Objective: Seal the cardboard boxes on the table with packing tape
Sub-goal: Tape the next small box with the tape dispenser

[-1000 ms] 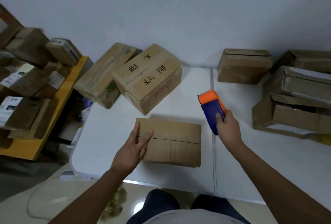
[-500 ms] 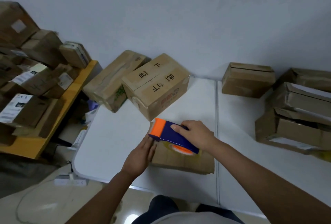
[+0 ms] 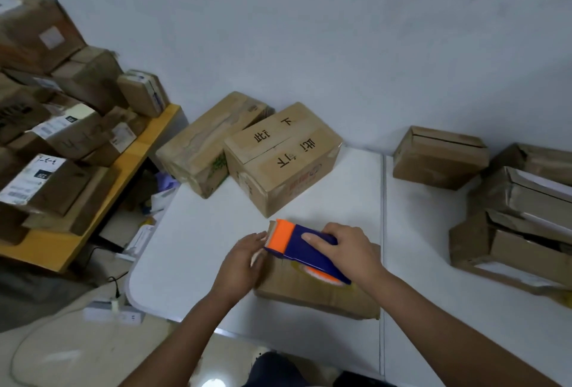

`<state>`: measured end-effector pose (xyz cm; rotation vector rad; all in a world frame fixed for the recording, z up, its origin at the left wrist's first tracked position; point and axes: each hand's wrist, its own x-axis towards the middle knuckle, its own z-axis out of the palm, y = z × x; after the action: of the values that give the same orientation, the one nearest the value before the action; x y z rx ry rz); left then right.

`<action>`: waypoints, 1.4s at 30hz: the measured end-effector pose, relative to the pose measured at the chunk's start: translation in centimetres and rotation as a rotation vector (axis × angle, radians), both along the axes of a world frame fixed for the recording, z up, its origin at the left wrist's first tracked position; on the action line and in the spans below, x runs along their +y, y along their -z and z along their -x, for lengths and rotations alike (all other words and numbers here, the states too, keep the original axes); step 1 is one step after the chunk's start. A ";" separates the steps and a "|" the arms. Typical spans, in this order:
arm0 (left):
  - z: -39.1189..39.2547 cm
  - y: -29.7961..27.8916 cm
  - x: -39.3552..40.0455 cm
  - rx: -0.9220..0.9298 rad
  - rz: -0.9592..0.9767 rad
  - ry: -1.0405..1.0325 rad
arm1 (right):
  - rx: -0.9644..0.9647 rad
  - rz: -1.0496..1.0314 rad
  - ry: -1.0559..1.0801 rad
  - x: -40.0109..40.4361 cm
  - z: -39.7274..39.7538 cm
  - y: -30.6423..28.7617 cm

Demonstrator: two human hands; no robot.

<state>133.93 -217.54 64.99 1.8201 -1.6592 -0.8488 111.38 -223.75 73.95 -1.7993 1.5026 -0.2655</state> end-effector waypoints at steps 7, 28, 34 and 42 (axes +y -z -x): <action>0.6 -6.0 -4.0 0.836 -0.510 -0.275 | -0.003 -0.047 0.012 -0.5 -0.1 -0.2; -0.2 -6.7 -4.8 0.995 -0.748 -0.361 | -0.009 -0.082 -0.086 -2.3 1.1 -0.9; 1.1 -6.7 -4.6 0.986 -0.750 -0.361 | 0.000 -0.105 -0.064 -3.2 2.0 -0.9; 2.7 -6.7 -4.7 1.026 -0.801 -0.361 | 0.002 -0.091 -0.107 -2.7 2.0 -1.0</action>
<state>131.26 -222.23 71.73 1.5319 -0.3305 -1.9857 109.36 -226.43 74.91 -1.8010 1.3916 -0.1403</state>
